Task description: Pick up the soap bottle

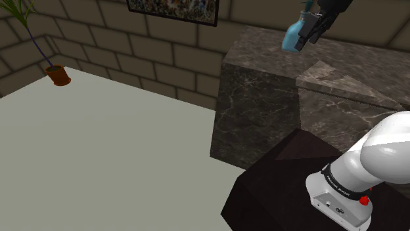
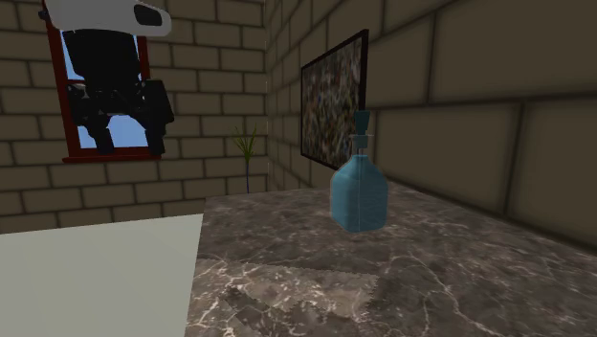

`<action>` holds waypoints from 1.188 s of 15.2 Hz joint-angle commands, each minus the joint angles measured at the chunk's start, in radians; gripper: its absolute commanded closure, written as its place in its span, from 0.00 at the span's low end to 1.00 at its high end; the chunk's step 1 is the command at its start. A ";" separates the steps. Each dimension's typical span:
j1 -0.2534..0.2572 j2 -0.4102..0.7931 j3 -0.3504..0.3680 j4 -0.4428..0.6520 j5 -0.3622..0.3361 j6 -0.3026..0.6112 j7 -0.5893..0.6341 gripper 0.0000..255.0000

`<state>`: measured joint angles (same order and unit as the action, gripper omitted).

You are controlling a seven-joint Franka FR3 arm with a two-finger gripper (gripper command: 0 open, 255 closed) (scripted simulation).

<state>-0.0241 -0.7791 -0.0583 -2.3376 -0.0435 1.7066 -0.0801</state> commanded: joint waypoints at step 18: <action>0.008 0.362 -0.370 0.309 -0.062 0.183 -0.511 0.00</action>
<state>-0.0210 -0.4502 -0.4052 -2.0578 -0.1138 1.8774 -0.5568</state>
